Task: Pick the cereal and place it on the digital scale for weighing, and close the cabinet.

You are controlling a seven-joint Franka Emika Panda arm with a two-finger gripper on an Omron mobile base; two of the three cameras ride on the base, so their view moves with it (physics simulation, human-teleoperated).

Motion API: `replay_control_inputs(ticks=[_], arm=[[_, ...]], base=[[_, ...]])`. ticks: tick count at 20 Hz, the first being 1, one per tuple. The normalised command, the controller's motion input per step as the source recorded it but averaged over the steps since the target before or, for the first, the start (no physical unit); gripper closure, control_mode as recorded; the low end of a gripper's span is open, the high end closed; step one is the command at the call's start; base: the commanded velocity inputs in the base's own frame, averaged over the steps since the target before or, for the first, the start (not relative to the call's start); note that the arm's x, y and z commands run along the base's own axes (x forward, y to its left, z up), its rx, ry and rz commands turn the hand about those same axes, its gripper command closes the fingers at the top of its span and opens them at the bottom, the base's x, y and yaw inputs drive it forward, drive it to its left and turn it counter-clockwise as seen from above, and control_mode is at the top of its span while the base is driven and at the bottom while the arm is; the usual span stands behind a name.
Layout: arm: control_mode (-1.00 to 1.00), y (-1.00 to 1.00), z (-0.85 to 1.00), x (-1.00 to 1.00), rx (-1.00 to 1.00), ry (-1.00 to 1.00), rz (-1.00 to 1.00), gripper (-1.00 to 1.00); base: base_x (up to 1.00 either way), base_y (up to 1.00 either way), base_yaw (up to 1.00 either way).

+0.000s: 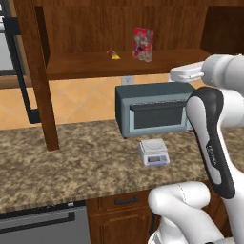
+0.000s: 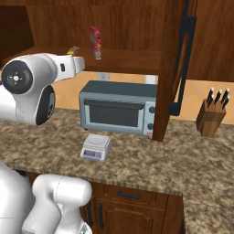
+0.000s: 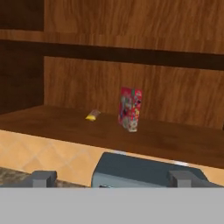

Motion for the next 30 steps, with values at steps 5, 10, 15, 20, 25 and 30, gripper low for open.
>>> replay_control_inputs(ticks=[5, 10, 15, 20, 25, 30], arm=[[-1.0, 0.0, 0.02, 0.41, 0.0, 0.0, 0.02, -1.0], [-1.0, 0.0, 0.03, 0.39, 0.0, 0.01, 0.0, -1.0], [-1.0, -0.01, 0.04, 0.37, 0.0, -0.01, 0.02, -1.0], [-1.0, 0.0, 0.03, 0.39, 0.0, -0.05, 0.03, -1.0], [-1.0, -0.03, 0.1, 0.3, 0.01, -0.01, 0.01, -1.0], [-1.0, -0.04, 0.17, 0.28, 0.01, 0.0, 0.0, -1.0]], base=[[0.0, 0.0, 0.0], [0.0, 0.0, 0.0], [0.0, 0.0, 0.0], [0.0, 0.0, 0.0], [0.0, 0.0, 0.0], [0.0, 0.0, 0.0]])
